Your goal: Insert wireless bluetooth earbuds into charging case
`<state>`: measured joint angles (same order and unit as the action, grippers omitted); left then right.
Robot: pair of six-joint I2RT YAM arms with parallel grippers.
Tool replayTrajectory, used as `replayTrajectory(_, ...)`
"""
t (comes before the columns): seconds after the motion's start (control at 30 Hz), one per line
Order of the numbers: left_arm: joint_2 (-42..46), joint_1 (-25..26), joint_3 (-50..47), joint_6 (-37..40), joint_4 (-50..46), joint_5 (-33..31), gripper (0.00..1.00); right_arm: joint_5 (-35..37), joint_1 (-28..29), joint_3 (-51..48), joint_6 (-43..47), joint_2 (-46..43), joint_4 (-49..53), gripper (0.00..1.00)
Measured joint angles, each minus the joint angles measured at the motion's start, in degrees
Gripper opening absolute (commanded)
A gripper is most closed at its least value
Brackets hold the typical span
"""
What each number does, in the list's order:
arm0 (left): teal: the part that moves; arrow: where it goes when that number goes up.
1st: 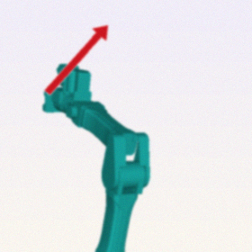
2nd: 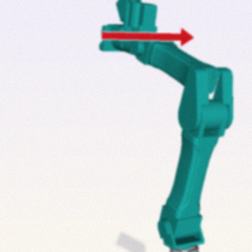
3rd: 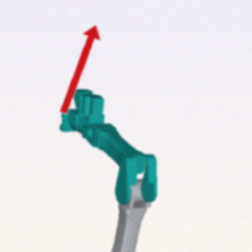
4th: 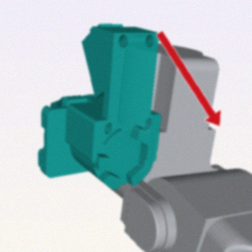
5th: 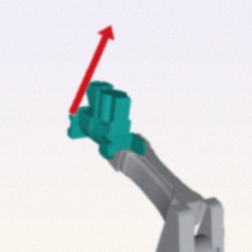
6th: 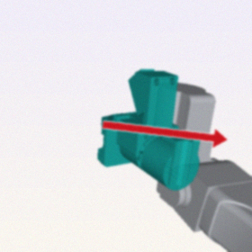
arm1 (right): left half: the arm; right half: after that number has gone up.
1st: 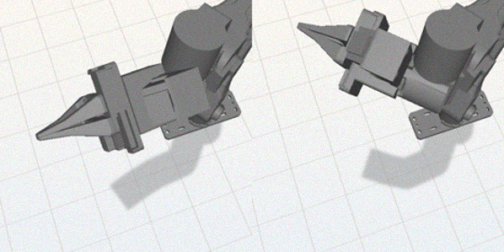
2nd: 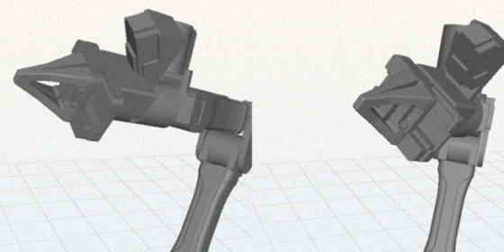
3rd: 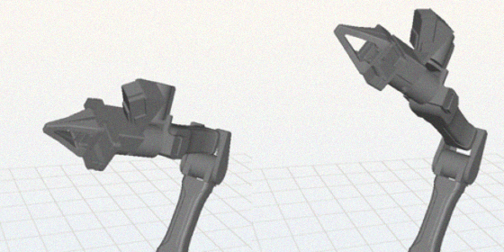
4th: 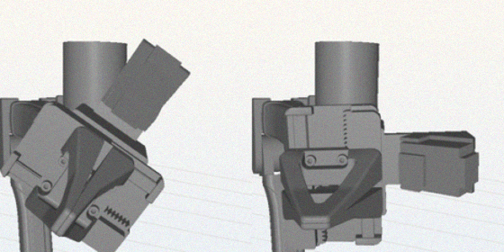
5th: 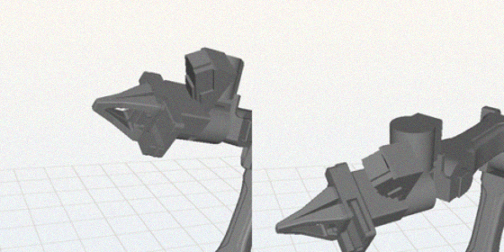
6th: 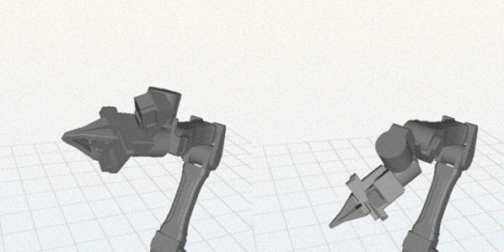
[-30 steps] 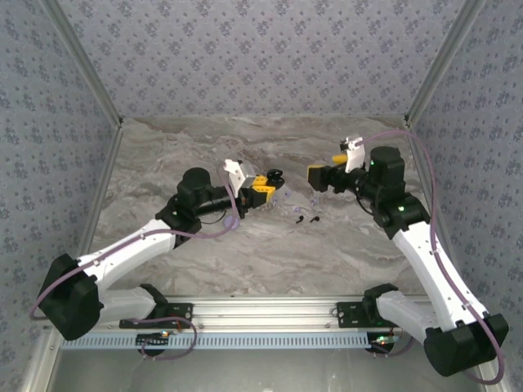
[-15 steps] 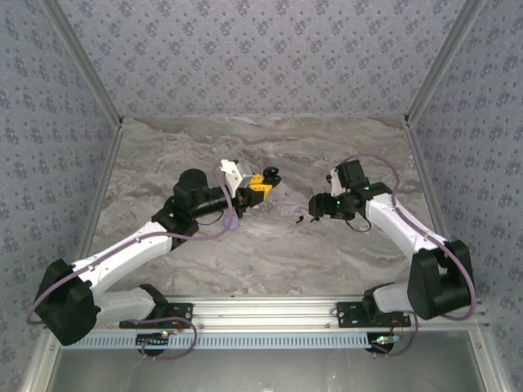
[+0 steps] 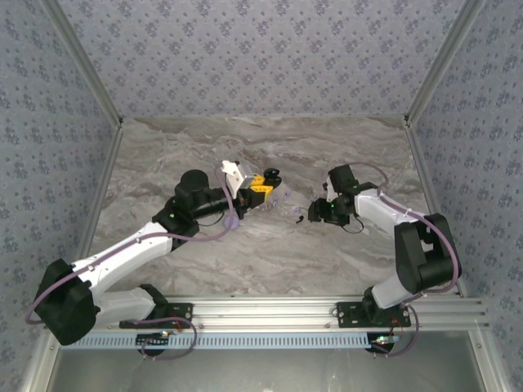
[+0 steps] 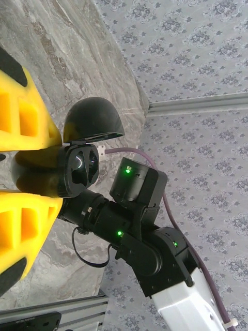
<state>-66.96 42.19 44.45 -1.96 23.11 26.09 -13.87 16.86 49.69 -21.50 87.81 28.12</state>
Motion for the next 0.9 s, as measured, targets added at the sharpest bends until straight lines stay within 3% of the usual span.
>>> replayTrajectory(0.9,0.1,0.3,0.0,0.7,-2.6,-1.3,0.00,1.3,1.4,4.2,-0.4,8.1,-2.5,0.43)
